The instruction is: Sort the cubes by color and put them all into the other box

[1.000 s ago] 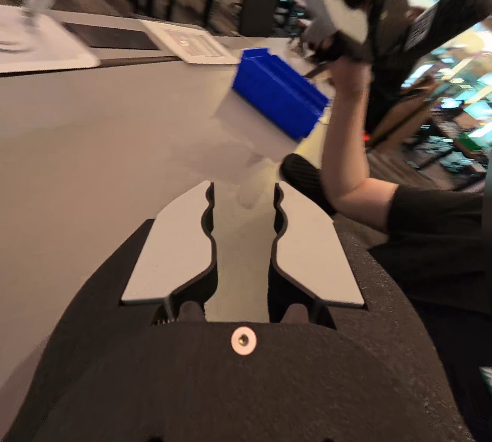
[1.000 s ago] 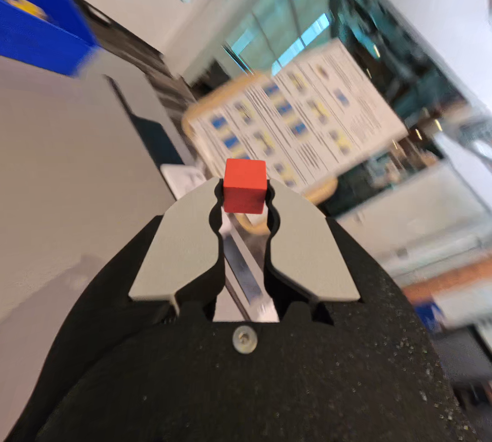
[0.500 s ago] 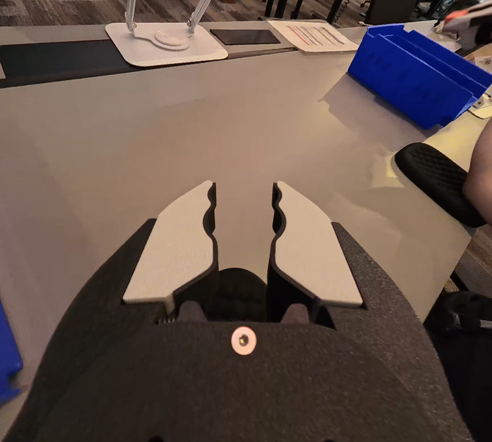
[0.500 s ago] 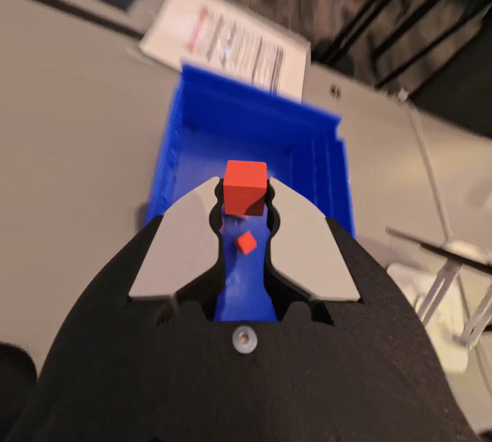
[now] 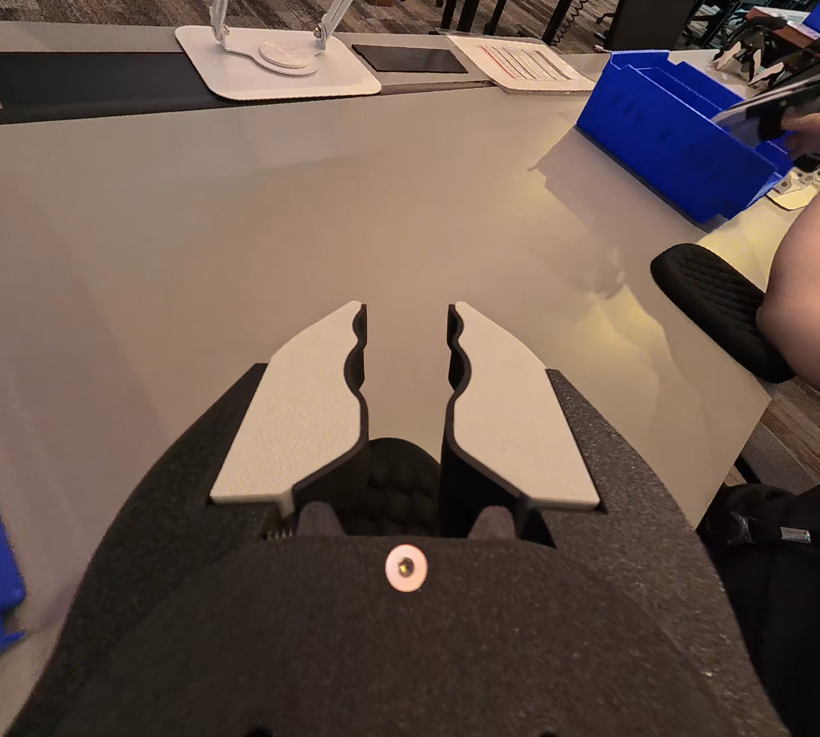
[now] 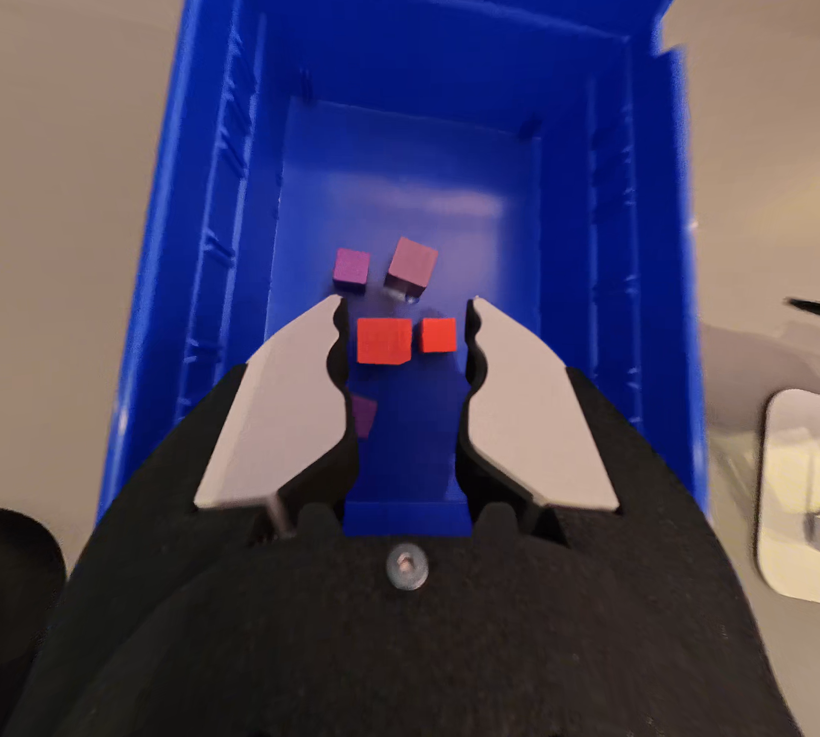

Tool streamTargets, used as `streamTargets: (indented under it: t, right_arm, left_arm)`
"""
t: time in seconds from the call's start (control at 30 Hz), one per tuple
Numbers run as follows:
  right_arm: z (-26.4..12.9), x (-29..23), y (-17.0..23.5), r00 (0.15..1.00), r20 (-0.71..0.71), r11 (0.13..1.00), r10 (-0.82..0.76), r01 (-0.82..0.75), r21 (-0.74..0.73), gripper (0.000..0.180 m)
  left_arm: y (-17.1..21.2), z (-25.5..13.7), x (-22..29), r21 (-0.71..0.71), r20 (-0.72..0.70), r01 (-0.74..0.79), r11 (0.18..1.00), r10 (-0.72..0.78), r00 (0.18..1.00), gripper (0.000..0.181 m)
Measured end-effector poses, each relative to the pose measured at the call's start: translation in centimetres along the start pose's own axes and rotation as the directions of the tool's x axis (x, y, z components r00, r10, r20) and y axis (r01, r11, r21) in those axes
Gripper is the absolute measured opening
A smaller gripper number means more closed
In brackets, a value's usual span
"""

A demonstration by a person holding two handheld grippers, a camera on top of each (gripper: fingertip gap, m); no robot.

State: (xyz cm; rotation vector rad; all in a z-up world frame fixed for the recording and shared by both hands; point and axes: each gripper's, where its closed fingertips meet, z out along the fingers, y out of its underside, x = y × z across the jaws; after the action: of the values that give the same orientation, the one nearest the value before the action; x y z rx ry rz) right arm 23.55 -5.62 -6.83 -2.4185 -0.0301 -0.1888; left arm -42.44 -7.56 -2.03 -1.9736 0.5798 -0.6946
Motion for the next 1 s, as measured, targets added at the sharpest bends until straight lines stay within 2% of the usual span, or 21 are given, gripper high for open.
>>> streamTargets:
  t: [0.1,0.2,0.3,0.43,0.57,0.7,0.77,0.9,1.0]
  right_arm:
    - [-3.4,0.4,-3.3,0.996,-0.083,0.986,-0.031,0.044,0.160,0.049]
    - [-7.6,-0.7,-7.1,0.983,-0.157,0.933,-0.100,0.148,0.329,0.046]
    - [-11.5,-3.6,-10.7,0.964,-0.193,0.840,-0.182,0.255,0.479,0.043]
    - [-15.2,-9.8,-14.7,0.932,-0.164,0.695,-0.322,0.350,0.628,0.043]
    - [-16.5,-16.4,-16.9,0.859,-0.149,0.573,-0.490,0.446,0.688,0.042]
    - [-15.5,-19.5,-16.5,0.764,-0.193,0.517,-0.615,0.576,0.633,0.043]
    - [-15.2,-19.9,-16.4,0.764,-0.177,0.528,-0.621,0.575,0.625,0.042]
    - [-14.7,-20.5,-15.9,0.776,-0.095,0.556,-0.624,0.526,0.644,0.042]
    - [-14.2,-20.7,-15.3,0.777,-0.062,0.578,-0.627,0.517,0.632,0.042]
  left_arm:
    - [-0.5,-1.1,-0.6,0.019,0.031,-0.006,1.000,0.006,1.000,0.034]
    - [-1.5,-2.8,-1.9,0.046,0.084,-0.016,0.999,0.012,0.996,0.037]
    - [-2.9,-5.3,-3.9,0.053,0.155,-0.041,0.998,0.032,0.987,0.042]
    - [-4.7,-8.6,-8.0,0.005,0.292,-0.093,0.996,0.087,0.953,0.049]
    - [-5.4,-10.7,-13.7,-0.113,0.462,-0.166,0.980,0.200,0.864,0.052]
    - [-4.1,-11.2,-19.8,-0.256,0.585,-0.215,0.942,0.328,0.742,0.047]
    - [-2.7,-10.8,-21.3,-0.313,0.544,-0.217,0.925,0.362,0.757,0.045]
    - [0.0,-9.0,-21.6,-0.386,0.316,-0.327,0.863,0.456,0.832,0.045]
    - [1.0,-8.2,-22.2,-0.436,0.223,-0.398,0.807,0.525,0.821,0.044]
